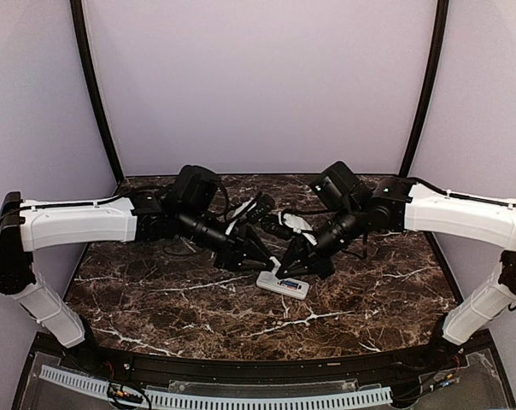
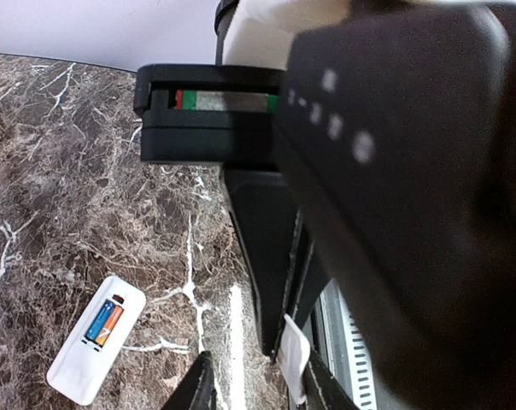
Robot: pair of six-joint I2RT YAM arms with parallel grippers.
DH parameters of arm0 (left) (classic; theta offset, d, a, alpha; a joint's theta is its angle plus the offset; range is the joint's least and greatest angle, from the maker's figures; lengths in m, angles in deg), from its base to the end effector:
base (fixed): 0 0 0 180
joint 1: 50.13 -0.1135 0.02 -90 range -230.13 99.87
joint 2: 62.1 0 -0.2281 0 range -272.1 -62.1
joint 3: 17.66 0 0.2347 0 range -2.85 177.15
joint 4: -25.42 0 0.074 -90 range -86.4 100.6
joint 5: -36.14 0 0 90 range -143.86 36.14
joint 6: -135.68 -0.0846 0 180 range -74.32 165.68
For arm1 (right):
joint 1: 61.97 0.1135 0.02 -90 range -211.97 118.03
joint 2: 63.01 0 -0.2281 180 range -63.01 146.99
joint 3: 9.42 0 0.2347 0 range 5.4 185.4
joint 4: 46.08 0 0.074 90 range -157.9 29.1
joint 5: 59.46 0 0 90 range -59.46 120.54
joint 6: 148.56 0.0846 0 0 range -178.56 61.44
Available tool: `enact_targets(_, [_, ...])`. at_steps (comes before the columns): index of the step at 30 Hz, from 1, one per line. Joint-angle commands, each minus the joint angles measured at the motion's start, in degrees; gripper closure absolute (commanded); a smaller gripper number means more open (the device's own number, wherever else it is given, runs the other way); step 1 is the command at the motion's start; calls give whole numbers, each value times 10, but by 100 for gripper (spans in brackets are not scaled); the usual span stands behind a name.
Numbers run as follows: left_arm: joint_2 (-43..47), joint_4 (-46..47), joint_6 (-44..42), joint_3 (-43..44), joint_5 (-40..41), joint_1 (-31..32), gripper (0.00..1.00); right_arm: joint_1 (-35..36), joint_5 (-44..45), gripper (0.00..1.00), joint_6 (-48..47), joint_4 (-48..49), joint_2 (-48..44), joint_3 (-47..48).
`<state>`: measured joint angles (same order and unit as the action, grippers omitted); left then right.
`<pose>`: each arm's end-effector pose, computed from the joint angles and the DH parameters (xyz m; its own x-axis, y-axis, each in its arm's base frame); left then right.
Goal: Load the batteries into the remote control
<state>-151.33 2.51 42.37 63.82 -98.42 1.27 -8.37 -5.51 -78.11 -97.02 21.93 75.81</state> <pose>0.1813 -0.3223 0.2415 -0.2637 0.3963 -0.8794 0.9502 -0.0501 -0.3075 0.1527 0.2910 0.2318 -0.1406 -0.6466 -0.7498 -0.9755 -0.0392 0.2167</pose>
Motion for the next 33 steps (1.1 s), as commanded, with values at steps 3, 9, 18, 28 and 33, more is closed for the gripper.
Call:
enact_targets(3, [-2, 28, 13, 9, -10, 5, 71, 7, 8, 100, -15, 0, 14, 22])
enact_targets(9, [-1, 32, 10, -1, -16, 5, 96, 7, 16, 100, -13, 14, 8, 22])
enact_targets(18, [24, 129, 67, -39, 30, 5, 100, -5, 92, 66, 35, 75, -24, 9])
enact_targets(28, [98, 401, 163, -131, 199, 5, 100, -63, 99, 45, 310, 429, -149, -153])
enact_targets(33, [96, 543, 212, -162, 223, 5, 100, -63, 111, 32, 453, 575, -141, -198])
